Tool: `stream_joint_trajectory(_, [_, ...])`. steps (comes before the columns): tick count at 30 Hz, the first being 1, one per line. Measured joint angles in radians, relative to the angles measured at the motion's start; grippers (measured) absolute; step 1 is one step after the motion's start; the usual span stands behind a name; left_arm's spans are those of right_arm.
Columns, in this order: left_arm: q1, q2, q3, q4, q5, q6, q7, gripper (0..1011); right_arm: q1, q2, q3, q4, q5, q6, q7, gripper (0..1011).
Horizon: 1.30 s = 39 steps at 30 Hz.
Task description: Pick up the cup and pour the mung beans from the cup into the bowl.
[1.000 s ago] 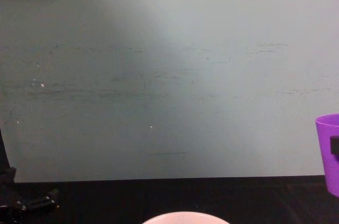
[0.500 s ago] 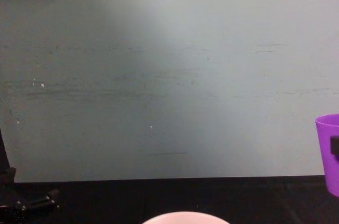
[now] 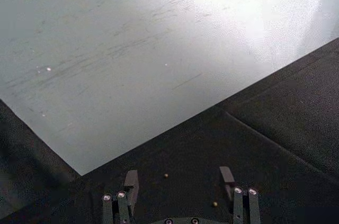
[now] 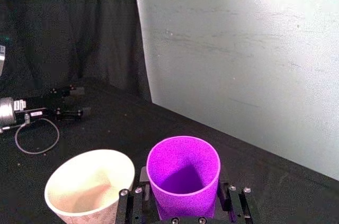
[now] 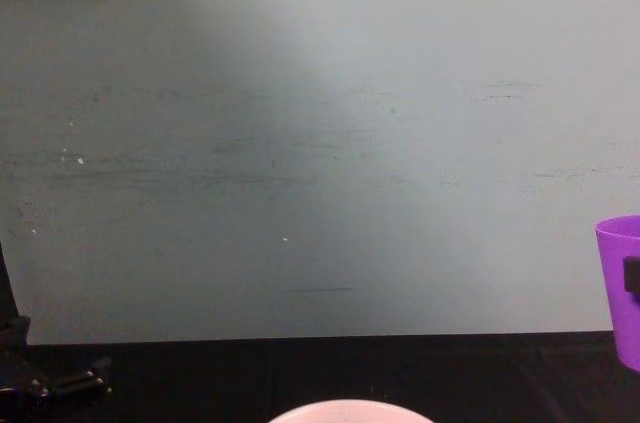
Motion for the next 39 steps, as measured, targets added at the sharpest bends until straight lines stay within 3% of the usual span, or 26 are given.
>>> stream_joint_trajectory(30, [0.000,0.000,0.000,0.000,0.000,0.000,0.000,1000,0.003,0.000,-0.001,0.000,0.001,0.001,-0.001,729])
stream_joint_trajectory(35, [0.000,0.000,0.000,0.000,0.000,0.000,0.000,1000,0.060,-0.011,-0.023,0.015,0.018,0.026,0.004,729])
stream_joint_trajectory(39, [0.000,0.000,0.000,0.000,0.000,0.000,0.000,1000,0.131,-0.024,-0.063,0.044,0.027,0.051,0.020,729])
